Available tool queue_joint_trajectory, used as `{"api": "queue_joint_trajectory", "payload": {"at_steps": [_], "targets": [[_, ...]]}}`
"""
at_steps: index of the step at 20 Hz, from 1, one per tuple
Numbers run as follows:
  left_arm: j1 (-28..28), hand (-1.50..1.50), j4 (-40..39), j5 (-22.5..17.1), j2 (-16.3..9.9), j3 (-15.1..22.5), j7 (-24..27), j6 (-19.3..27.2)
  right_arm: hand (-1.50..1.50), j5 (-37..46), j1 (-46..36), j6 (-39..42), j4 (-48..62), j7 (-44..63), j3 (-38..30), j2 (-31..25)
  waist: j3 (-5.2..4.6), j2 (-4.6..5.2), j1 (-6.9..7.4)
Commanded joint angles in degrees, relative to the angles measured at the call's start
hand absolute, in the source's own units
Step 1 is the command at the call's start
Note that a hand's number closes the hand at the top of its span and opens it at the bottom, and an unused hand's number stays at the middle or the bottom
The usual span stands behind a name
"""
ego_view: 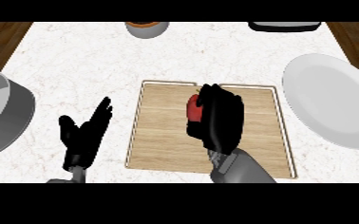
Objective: Pick the bell pepper from the tray and place it in the plate
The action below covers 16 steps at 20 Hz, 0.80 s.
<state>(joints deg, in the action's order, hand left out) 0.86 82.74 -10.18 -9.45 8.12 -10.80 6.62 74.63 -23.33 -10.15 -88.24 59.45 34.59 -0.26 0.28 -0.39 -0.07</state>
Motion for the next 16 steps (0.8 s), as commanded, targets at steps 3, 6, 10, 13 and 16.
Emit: {"api": "queue_joint_trajectory", "payload": {"at_steps": [3, 6, 10, 13, 16], "targets": [[-1.8, 0.0, -1.4, 0.0, 0.2, -0.8, -2.5, 0.7, 1.5, 7.5, 2.0, -11.4, -7.5, 9.1, -2.1, 0.2, -0.26, 0.19, -0.69], [0.6, 0.0, -0.2, -1.2, -1.2, -1.4, -1.4, -1.5, 1.5, 8.2, 4.6, -16.6, -9.2, 6.5, -8.8, 0.2, -0.23, 0.23, -0.67], [3.7, 0.0, 1.6, 0.3, 0.3, 0.3, 0.1, -0.4, 1.5, 6.9, 11.3, -22.9, -12.6, 1.9, -12.9, 0.0, -0.21, 0.26, -0.26], [-0.3, 0.0, 0.3, 0.5, 0.1, -0.1, -2.3, -0.2, 1.5, -1.2, 13.0, -29.7, -14.1, -5.1, -19.0, -4.1, -0.16, 0.5, -0.54], [-2.5, 0.0, -3.2, 1.1, 1.2, -1.0, -1.5, 0.7, 1.5, -4.4, 18.2, -32.3, -15.7, -9.0, -22.9, -8.8, -0.22, 0.48, -0.84]]}}
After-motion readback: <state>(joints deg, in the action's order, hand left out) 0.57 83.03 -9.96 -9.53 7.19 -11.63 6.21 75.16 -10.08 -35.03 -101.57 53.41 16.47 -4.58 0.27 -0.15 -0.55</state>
